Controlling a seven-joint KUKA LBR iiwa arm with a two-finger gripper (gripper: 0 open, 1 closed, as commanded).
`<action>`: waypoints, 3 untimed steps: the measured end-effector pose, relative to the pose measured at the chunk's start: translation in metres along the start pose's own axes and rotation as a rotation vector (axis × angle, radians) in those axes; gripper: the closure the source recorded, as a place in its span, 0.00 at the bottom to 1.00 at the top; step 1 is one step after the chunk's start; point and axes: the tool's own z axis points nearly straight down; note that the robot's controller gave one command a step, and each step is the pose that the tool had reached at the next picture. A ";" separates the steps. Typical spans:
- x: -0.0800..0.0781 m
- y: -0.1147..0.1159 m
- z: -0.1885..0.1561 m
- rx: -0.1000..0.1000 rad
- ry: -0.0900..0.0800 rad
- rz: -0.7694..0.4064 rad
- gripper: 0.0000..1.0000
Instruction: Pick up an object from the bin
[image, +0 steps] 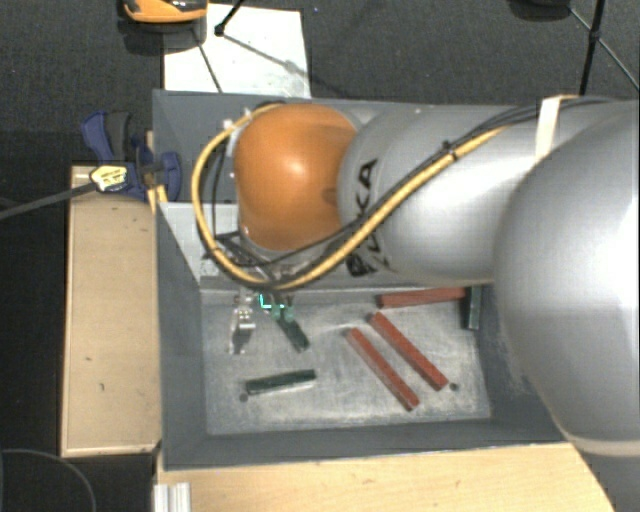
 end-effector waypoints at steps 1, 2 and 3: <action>-0.002 -0.001 -0.004 -0.002 -0.008 0.006 1.00; -0.002 -0.001 -0.004 -0.002 -0.008 0.009 0.00; -0.002 -0.001 -0.004 -0.002 -0.008 0.011 0.00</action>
Offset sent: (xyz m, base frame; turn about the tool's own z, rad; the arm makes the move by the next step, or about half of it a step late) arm 0.0000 0.0000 0.0000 0.0000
